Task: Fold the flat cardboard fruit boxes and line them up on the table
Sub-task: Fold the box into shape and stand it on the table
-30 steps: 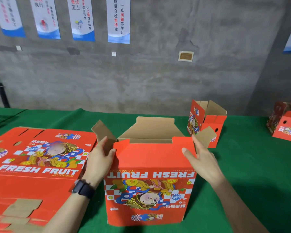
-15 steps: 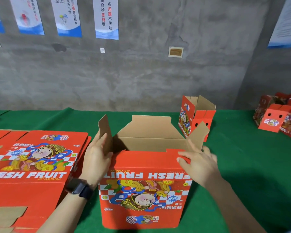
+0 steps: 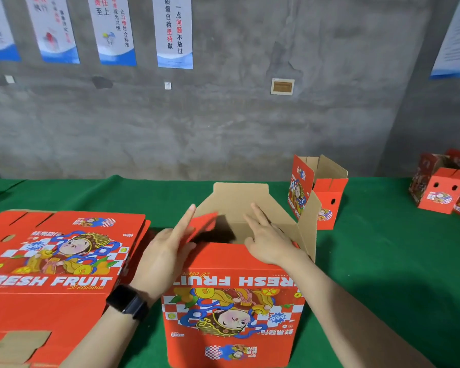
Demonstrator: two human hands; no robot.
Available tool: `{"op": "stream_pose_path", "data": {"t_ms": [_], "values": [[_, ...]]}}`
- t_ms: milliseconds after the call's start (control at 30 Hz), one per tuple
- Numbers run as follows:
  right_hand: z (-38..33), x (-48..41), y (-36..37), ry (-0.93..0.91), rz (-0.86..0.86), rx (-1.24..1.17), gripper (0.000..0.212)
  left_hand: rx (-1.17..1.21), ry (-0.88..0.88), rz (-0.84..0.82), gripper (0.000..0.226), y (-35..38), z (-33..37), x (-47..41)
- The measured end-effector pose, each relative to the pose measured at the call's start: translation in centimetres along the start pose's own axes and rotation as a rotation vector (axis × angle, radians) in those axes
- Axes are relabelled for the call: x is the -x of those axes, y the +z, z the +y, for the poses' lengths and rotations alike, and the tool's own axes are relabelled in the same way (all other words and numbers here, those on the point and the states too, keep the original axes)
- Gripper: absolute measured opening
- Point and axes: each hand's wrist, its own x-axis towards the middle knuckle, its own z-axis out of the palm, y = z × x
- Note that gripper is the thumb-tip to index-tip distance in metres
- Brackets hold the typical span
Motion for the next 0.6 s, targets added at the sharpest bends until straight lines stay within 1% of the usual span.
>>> {"op": "stream_pose_path", "data": {"t_ms": [67, 133, 167, 200, 267, 300, 367, 400, 467, 533, 600], "values": [[0.3, 0.0, 0.2, -0.014, 0.001, -0.008, 0.065, -0.041, -0.004, -0.032, 0.055, -0.1, -0.2, -0.6], [0.4, 0.2, 0.2, -0.028, 0.010, -0.012, 0.064, -0.063, -0.052, -0.036, 0.035, -0.4, -0.6, -2.5], [0.3, 0.3, 0.2, -0.035, 0.029, -0.007, 0.062, -0.082, -0.064, -0.064, 0.029, -0.5, -0.7, -3.7], [0.2, 0.5, 0.1, -0.046, 0.067, 0.006, 0.060, -0.146, -0.054, -0.123, 0.030, -0.3, -0.6, -4.7], [0.1, 0.9, 0.1, -0.066, 0.189, 0.044, 0.056, -0.311, -0.042, -0.279, 0.039, 0.9, -0.6, -6.0], [0.0, 1.3, 0.1, -0.073, 0.262, 0.054, 0.054, -0.291, -0.087, -0.356, 0.043, 1.4, -0.8, -6.4], [-0.1, 2.5, 0.2, -0.134, 0.453, 0.032, 0.045, -0.069, -0.225, -0.471, 0.043, 1.8, -1.6, -6.7], [-0.1, 3.1, 0.2, -0.185, 0.586, 0.003, 0.038, 0.032, -0.262, -0.492, 0.041, 1.9, -2.1, -6.7], [0.0, 4.1, 0.0, -0.243, 0.912, -0.064, 0.025, 0.106, -0.285, -0.490, 0.037, 2.1, -2.9, -6.8], [0.7, 4.7, -0.8, -0.176, 1.175, -0.149, 0.022, 0.127, -0.283, -0.466, 0.037, 2.3, -3.1, -7.0], [2.1, 4.8, -1.9, -0.029, 1.333, -0.310, 0.022, 0.141, -0.271, -0.461, 0.046, 2.4, -3.0, -7.1]]}}
